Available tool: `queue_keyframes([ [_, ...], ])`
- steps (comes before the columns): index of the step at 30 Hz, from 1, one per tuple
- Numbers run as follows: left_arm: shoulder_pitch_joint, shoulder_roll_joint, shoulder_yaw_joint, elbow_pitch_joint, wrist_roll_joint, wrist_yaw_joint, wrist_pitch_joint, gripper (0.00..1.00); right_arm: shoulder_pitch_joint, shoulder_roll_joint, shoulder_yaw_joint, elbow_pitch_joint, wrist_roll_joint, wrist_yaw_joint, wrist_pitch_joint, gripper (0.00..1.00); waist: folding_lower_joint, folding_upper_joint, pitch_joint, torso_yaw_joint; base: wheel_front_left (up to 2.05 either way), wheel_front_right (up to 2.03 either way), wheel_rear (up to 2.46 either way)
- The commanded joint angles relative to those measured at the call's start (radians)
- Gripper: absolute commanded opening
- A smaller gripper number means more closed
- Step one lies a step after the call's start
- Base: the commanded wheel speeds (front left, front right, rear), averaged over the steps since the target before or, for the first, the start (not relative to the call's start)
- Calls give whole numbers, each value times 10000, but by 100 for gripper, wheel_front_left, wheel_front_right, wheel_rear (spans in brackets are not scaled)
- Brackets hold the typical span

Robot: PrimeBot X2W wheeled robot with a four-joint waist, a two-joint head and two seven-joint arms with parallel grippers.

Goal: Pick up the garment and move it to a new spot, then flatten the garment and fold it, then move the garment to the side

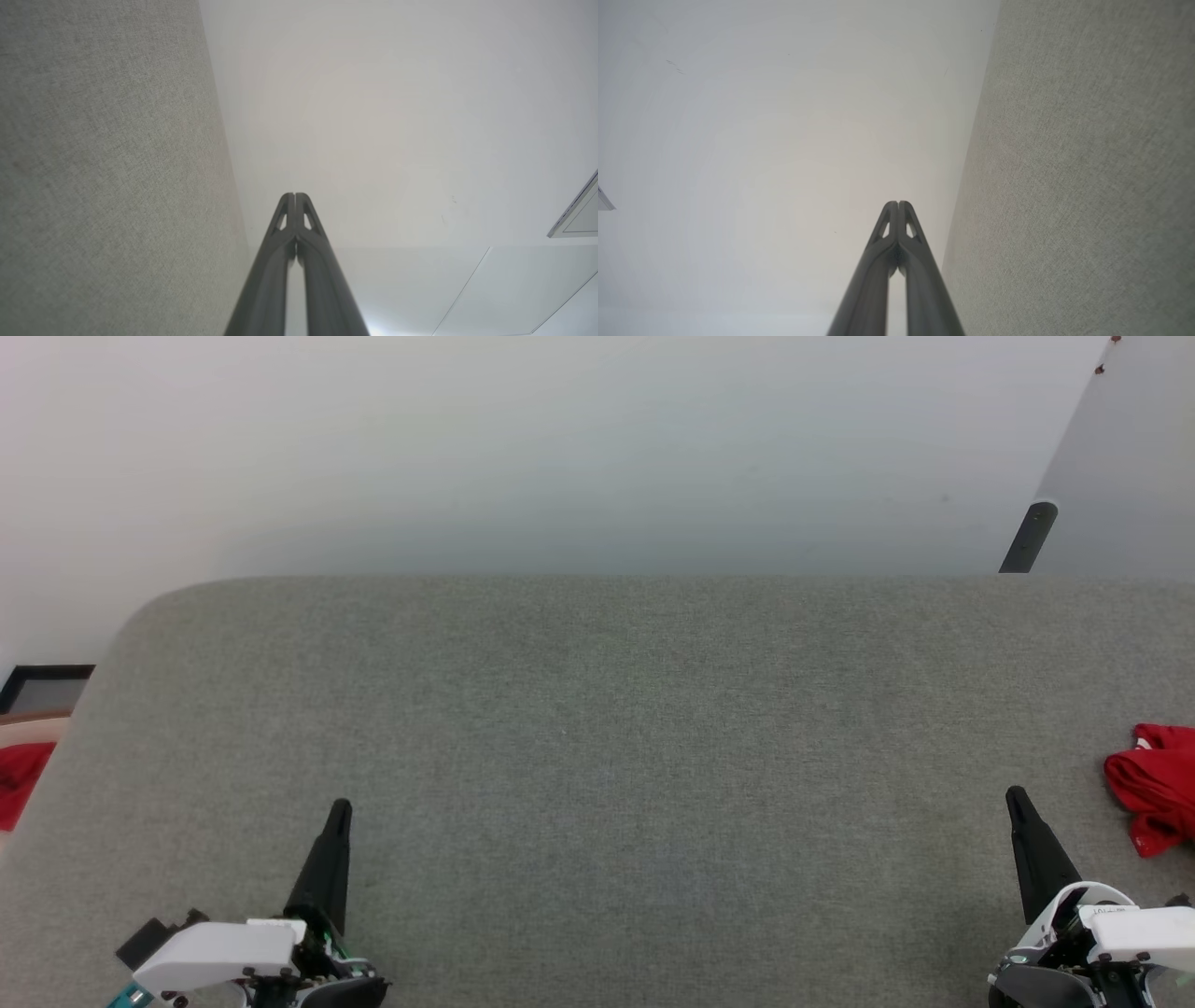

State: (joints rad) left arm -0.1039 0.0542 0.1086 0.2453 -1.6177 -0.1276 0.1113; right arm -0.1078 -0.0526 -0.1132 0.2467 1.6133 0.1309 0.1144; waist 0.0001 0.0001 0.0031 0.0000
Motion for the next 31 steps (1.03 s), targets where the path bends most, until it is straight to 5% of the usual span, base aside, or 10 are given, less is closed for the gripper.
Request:
queue_keyframes([
  [1, -104, -19, 38, 15, 40, -57, 31, 0, -41, 44, -17, 5, -11, -3, 8, 0, -1, -1, 0, 0, 0, 0, 0],
  [31, -105, -29, 53, 16, 56, -57, 32, 0, -41, 45, -17, 5, -17, -3, 11, 0, -1, -1, 0, 0, 0, 0, 0],
])
